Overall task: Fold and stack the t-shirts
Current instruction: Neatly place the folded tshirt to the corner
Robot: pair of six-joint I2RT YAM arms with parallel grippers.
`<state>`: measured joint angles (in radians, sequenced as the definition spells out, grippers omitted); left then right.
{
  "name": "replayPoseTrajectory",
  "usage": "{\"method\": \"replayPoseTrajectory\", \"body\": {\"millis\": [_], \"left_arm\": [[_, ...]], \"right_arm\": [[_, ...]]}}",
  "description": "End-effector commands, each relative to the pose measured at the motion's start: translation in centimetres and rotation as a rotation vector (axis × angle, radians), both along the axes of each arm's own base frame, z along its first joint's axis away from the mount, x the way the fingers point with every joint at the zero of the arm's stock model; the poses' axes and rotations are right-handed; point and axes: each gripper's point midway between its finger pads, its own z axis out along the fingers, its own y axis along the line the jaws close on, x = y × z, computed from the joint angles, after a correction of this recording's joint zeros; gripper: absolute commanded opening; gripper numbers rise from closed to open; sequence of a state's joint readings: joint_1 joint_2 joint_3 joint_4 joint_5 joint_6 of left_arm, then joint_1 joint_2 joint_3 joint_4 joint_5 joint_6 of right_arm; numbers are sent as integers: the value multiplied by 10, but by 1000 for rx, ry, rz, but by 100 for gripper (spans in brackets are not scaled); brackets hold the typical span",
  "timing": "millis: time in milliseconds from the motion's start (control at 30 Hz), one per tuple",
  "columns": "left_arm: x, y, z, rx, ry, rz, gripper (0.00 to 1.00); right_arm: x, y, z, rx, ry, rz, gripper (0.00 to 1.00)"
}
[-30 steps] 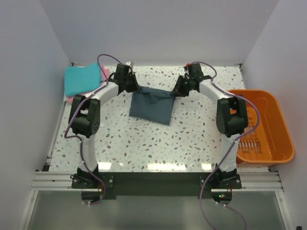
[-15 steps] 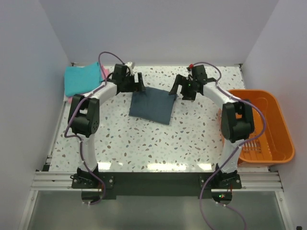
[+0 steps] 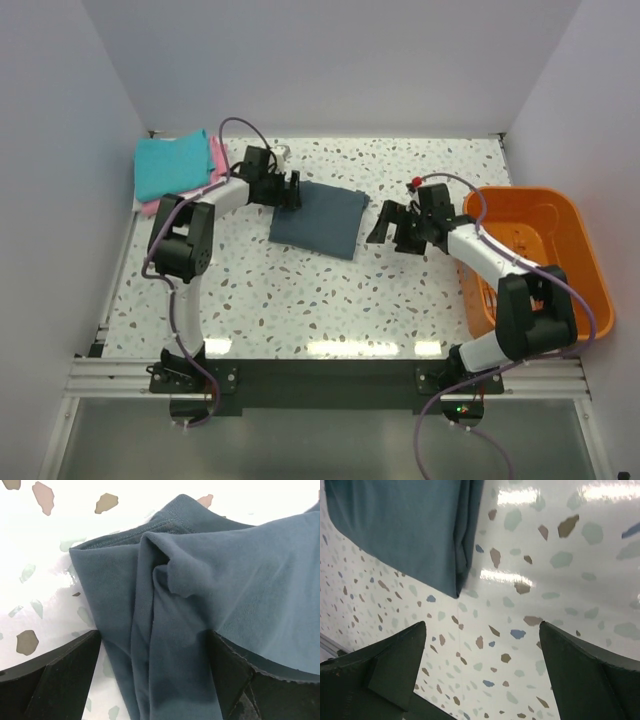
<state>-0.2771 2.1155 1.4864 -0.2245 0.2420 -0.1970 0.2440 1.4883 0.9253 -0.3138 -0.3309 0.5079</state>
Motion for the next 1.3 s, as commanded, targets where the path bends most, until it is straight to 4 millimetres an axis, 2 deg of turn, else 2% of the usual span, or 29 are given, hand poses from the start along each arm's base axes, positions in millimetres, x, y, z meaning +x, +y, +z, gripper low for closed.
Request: {"method": "replayPoseTrajectory", "body": {"millis": [0,33,100,133,200,233,300,333,433,500,600,700,733,833,933,967,1033,1267], "left_arm": [[-14,6,-30,137,43,-1,90],[-12,14,-36,196,41,31,88],[-20,14,-56,260,82,32,81],[-23,19,-66,303,107,51,72],[-27,20,-72,322,132,60,61],[-28,24,-74,341,142,76,44],[-26,28,-72,369,129,102,23],[-22,35,-66,404,109,133,0],[-11,43,-45,443,54,159,0],[2,44,-21,450,-8,171,0],[30,49,28,493,-126,201,0],[41,67,60,599,-185,224,0],[47,73,76,647,-226,227,0],[56,87,102,715,-286,226,0],[62,112,127,813,-323,257,0],[65,124,134,824,-328,278,0],[70,144,155,831,-347,319,0],[75,181,222,879,-443,417,0]], "right_arm": [[-6,1,20,33,-83,-6,99],[-12,-1,24,37,-101,-7,99],[-18,-4,25,36,-116,-20,99],[-23,-8,21,26,-109,-31,99],[-31,-12,23,18,-117,-39,99],[-38,-13,17,17,-106,-35,99],[-45,-14,23,32,-130,-35,99],[-52,-15,17,30,-117,-36,99],[-64,-18,18,34,-136,-28,99],[-69,-25,20,6,-159,-42,99],[-73,-34,22,-36,-177,-58,99],[-77,-38,25,-55,-186,-55,99],[-78,-39,27,-55,-197,-59,99],[-79,-40,28,-59,-212,-61,99],[-82,-51,24,-125,-200,-66,99],[-81,-60,23,-168,-202,-97,99],[-84,-66,22,-194,-198,-109,99],[-83,-70,23,-206,-215,-121,99]]}}
